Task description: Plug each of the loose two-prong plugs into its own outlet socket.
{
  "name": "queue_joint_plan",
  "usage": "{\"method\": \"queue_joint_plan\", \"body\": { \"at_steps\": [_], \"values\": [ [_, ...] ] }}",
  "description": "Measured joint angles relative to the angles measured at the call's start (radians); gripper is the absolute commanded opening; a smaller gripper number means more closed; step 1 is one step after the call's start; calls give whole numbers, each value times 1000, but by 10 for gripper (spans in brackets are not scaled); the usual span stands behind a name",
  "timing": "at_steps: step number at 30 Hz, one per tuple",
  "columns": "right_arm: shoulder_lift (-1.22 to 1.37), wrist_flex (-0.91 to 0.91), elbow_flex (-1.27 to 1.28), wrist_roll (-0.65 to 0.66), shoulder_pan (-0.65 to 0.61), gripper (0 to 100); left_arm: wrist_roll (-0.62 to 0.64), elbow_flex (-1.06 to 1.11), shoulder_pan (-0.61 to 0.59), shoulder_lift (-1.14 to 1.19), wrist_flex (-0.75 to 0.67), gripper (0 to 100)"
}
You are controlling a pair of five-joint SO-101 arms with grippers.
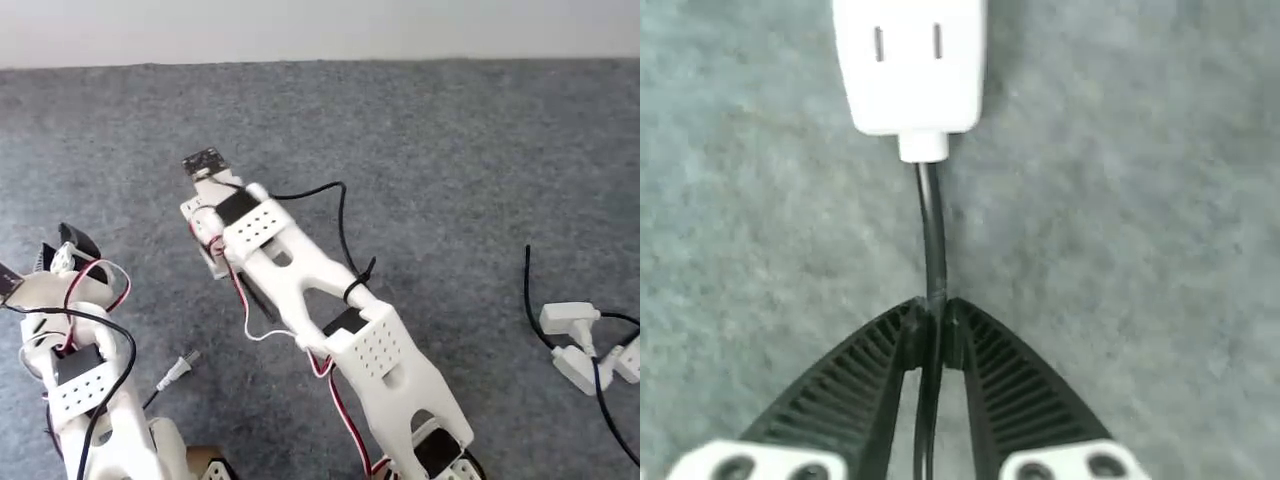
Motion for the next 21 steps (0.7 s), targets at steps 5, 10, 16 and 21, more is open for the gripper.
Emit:
{"method": "queue_joint_plan", "body": {
  "at_steps": [5, 10, 16, 21],
  "values": [
    [-72, 181, 0, 38, 75, 9, 0, 0, 0, 0, 0, 123],
    [-143, 341, 0, 46, 210, 9, 0, 0, 8, 0, 0, 123],
    [-253, 348, 143, 46, 422, 9, 0, 0, 6, 0, 0, 123],
    [-496, 204, 517, 48, 457, 8, 0, 0, 25, 0, 0, 123]
  ]
}}
